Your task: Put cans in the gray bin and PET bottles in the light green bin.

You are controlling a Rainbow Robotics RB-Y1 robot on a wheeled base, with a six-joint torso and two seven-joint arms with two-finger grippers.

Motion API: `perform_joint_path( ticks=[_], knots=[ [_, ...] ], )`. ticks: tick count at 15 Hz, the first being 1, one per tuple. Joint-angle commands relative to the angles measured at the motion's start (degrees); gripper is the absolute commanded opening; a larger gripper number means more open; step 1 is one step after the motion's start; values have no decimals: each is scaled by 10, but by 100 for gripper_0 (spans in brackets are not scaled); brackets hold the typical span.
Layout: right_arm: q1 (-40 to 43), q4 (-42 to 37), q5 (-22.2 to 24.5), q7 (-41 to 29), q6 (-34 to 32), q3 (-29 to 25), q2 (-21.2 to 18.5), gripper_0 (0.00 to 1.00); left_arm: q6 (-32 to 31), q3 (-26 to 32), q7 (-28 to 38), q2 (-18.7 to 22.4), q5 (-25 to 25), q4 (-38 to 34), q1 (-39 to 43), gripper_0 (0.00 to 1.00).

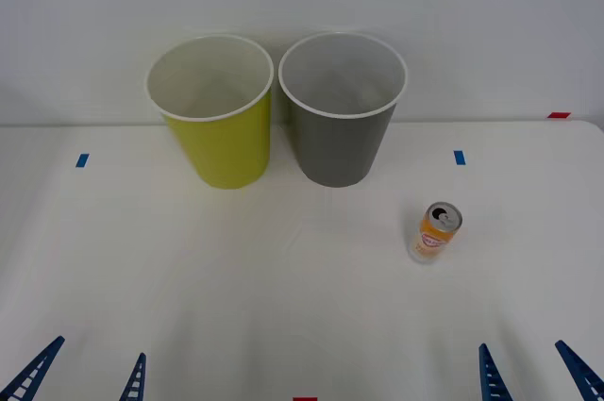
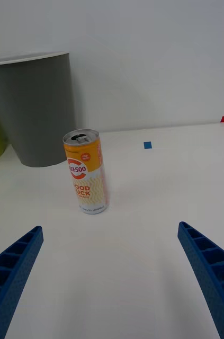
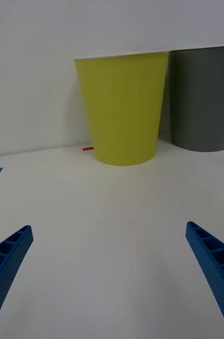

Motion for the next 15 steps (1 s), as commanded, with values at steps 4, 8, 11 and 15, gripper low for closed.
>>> perform_joint_path(
  ticks=[4, 8, 11, 15],
  knots=[
    [0, 0, 0, 0, 0, 0, 0, 88, 0, 0, 0, 0, 0, 0, 0, 100],
    [0, 0, 0, 0, 0, 0, 0, 88, 0, 0, 0, 0, 0, 0, 0, 100],
    [-11, 19, 3, 3, -4, 13, 11, 100, 0, 0, 0, 0, 0, 0, 0, 100],
    [-26, 19, -4, 10, -14, 23, 13, 100, 0, 0, 0, 0, 0, 0, 0, 100]
  ],
)
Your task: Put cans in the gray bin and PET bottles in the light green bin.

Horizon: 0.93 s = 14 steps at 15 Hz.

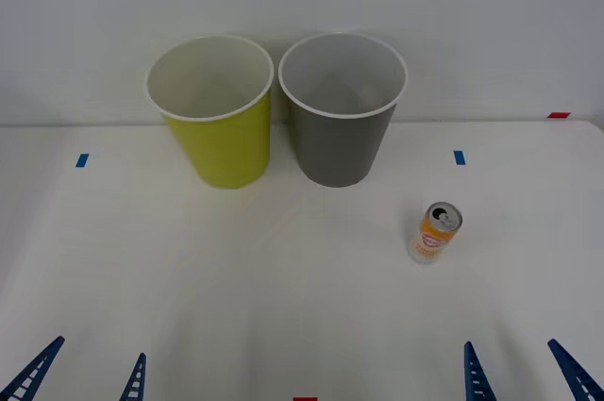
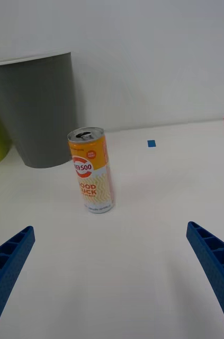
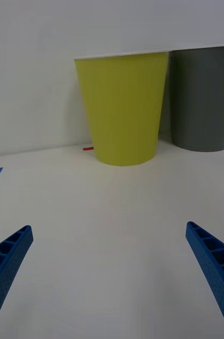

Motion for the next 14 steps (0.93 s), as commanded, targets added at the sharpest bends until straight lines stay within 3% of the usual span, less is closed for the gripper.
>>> perform_joint_path(
  ticks=[1, 3, 6, 14],
  knots=[
    [-12, 1, -4, 6, -3, 6, -5, 100, 0, 0, 0, 0, 0, 0, 0, 100],
    [-18, 4, -5, 10, -5, 8, -9, 100, 0, 0, 0, 0, 0, 0, 0, 100],
    [-57, 76, 0, 13, -85, 21, -9, 100, 0, 0, 0, 0, 0, 0, 0, 100],
    [-124, 86, 7, 26, -39, 17, 9, 100, 0, 0, 0, 0, 0, 0, 0, 100]
  ],
)
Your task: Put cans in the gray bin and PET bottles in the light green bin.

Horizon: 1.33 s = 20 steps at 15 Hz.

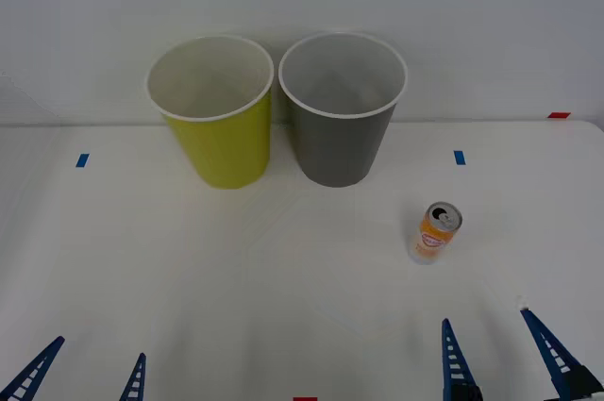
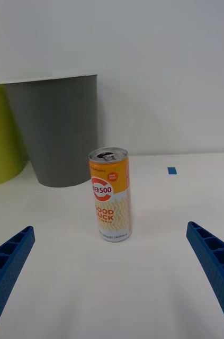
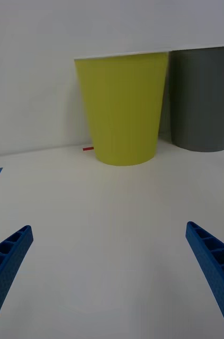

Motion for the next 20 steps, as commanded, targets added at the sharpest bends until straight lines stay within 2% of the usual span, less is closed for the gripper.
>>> perform_joint_path(
  ticks=[1, 9, 16, 20],
  knots=[
    [-27, 14, 1, 3, 11, -5, 18, 100, 0, 0, 0, 0, 0, 0, 0, 100],
    [-122, 102, 29, 6, 8, -26, 76, 100, 0, 0, 0, 0, 0, 0, 0, 100],
    [-186, 153, 32, 8, 9, -41, 97, 100, 0, 0, 0, 0, 0, 0, 0, 100],
    [-207, 157, 37, 11, 37, -47, 104, 100, 0, 0, 0, 0, 0, 0, 0, 100]
  ],
)
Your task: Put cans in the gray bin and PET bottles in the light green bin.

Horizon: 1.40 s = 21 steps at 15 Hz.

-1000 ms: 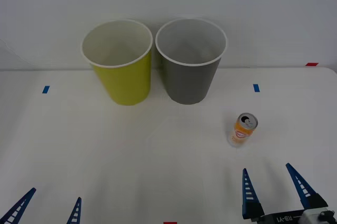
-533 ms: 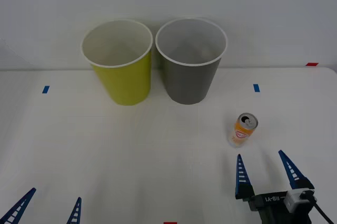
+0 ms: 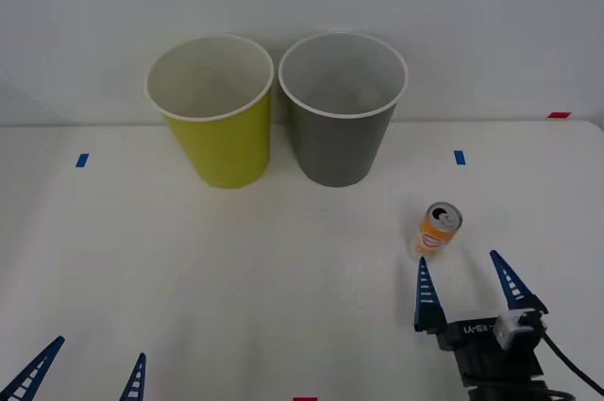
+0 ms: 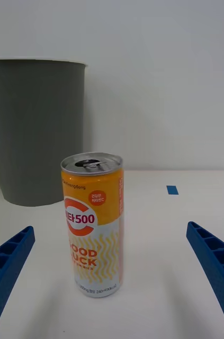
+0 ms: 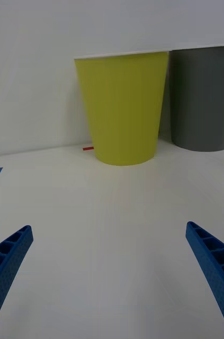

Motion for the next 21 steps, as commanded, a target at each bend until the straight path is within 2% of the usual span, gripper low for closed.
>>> perform_joint_path(
  ticks=[1, 7, 21],
  knots=[
    [-13, 0, 6, 1, 19, -4, 6, 100, 0, 0, 0, 0, 0, 0, 0, 100],
    [-41, 0, 20, 1, 67, -16, 27, 100, 0, 0, 0, 0, 0, 0, 0, 100],
    [-92, 0, 25, 6, 136, -22, 40, 100, 0, 0, 0, 0, 0, 0, 0, 100]
  ],
)
